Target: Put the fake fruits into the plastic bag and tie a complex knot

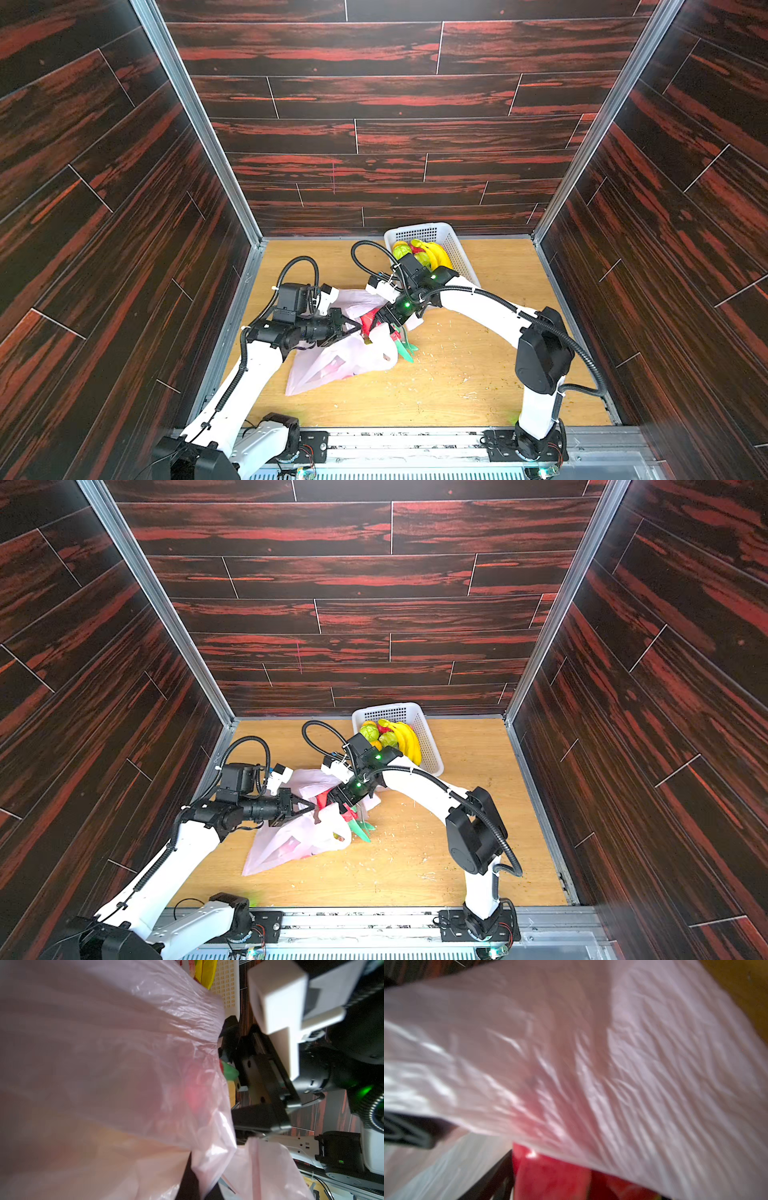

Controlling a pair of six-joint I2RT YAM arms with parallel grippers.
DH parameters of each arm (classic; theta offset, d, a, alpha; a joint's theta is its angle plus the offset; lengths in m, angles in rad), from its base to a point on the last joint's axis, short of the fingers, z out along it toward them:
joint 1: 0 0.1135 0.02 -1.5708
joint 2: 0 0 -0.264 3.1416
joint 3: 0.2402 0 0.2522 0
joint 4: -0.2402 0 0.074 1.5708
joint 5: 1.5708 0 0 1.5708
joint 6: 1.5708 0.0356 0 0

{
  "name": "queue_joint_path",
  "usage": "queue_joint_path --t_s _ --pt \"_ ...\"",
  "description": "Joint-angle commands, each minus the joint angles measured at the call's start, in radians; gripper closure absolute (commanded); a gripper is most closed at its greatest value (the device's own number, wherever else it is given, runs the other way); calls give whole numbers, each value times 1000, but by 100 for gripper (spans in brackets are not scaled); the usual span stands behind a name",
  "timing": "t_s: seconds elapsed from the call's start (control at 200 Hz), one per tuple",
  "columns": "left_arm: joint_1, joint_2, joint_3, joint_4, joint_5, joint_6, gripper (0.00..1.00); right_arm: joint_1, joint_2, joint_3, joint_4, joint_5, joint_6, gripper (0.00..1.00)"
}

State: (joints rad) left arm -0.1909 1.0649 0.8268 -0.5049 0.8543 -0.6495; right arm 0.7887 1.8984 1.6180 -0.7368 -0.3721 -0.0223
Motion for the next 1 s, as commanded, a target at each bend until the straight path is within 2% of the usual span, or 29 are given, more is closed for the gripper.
queue_joint_path --t_s 0.0,0.406,0.611,0.767,0.887,0.997 --pt "-6 -22 15 13 12 -3 100 -8 28 17 13 -14 -5 55" --pt "-18 4 14 32 2 -13 100 44 104 113 -22 -96 -44 55" --pt "-33 26 18 60 0 -27 100 52 -65 -100 102 -96 32 55" --pt "-88 57 36 85 -12 -41 100 67 -197 -243 210 -126 99 55" --pt "-139 70 58 89 -32 -41 100 64 -208 -264 230 -88 143 55" --pt "-147 64 61 76 -43 -39 100 31 -178 -260 249 -91 195 55"
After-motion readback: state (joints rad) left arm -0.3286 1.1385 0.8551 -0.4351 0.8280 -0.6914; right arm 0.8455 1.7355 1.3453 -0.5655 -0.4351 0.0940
